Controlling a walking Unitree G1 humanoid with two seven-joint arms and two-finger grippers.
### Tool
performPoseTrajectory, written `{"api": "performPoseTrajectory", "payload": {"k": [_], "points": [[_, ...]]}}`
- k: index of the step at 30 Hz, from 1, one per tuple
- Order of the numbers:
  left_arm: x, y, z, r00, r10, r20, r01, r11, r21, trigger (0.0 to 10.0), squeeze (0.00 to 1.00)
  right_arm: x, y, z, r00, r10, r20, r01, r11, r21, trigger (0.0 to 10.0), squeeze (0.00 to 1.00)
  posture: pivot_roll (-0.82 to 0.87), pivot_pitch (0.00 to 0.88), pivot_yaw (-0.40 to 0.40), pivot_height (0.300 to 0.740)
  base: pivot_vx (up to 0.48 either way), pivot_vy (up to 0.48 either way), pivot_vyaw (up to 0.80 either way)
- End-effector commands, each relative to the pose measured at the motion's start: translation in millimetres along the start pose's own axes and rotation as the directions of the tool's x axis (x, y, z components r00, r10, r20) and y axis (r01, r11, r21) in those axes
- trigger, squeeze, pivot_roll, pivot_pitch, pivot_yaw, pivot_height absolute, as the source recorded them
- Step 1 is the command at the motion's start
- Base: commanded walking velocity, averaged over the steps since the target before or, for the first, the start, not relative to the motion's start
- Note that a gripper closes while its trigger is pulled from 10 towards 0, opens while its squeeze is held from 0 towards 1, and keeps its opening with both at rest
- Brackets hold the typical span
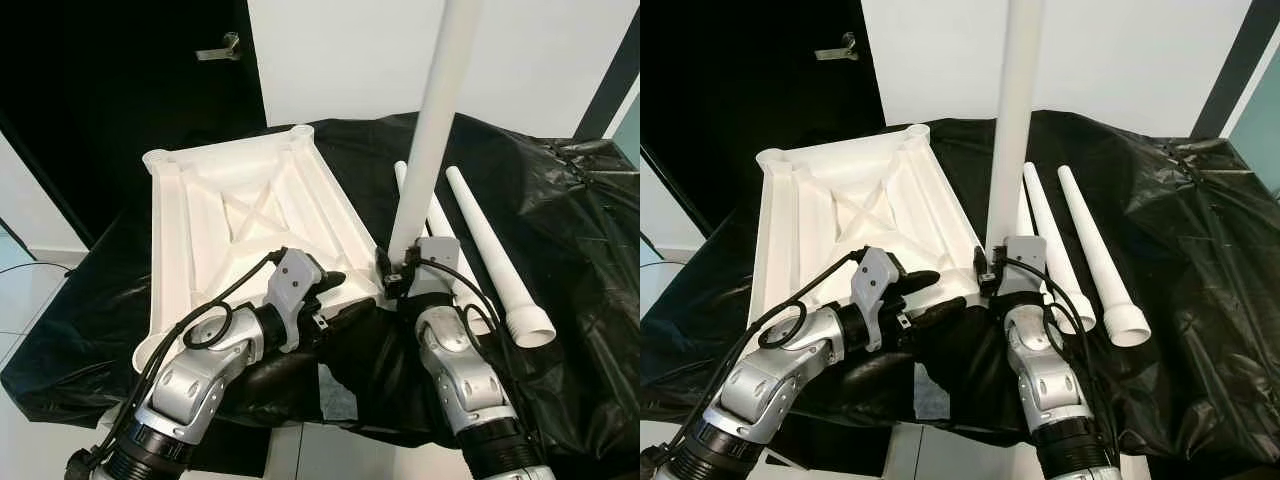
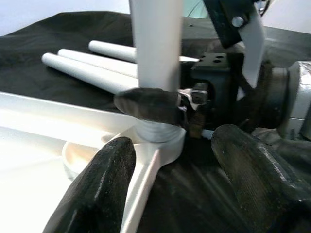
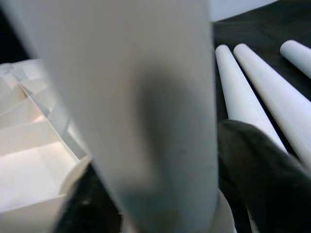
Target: Building children table
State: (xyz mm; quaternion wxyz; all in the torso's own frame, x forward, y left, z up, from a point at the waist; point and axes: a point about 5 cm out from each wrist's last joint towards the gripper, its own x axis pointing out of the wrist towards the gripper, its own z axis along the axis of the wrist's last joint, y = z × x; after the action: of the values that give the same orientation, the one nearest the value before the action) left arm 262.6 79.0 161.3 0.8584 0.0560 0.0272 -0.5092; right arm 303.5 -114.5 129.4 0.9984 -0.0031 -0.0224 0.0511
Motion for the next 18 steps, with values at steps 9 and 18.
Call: {"api": "performPoseTrajectory", "payload": {"k": [9, 18], "points": [[-4.2, 9.9, 0.0, 0.999, 0.036, -0.013, -0.036, 0.999, 0.022, 10.0, 0.0, -4.0, -21.1, 9.7, 0.975, 0.211, 0.064, -0.212, 0.977, -0.003, 10.0, 0.12, 0.04, 0.0, 0.03, 0.74, 0.0, 0.0, 0.0], [-2.4, 9.0, 2.9, 1.0, 0.016, -0.004, -0.016, 0.999, 0.033, 10.0, 0.0, 4.3, -31.2, 17.2, 0.849, 0.527, 0.035, -0.524, 0.849, -0.068, 10.0, 0.0, 0.04, 0.0, 0.029, 0.74, 0.0, 0.0, 0.0]]}}
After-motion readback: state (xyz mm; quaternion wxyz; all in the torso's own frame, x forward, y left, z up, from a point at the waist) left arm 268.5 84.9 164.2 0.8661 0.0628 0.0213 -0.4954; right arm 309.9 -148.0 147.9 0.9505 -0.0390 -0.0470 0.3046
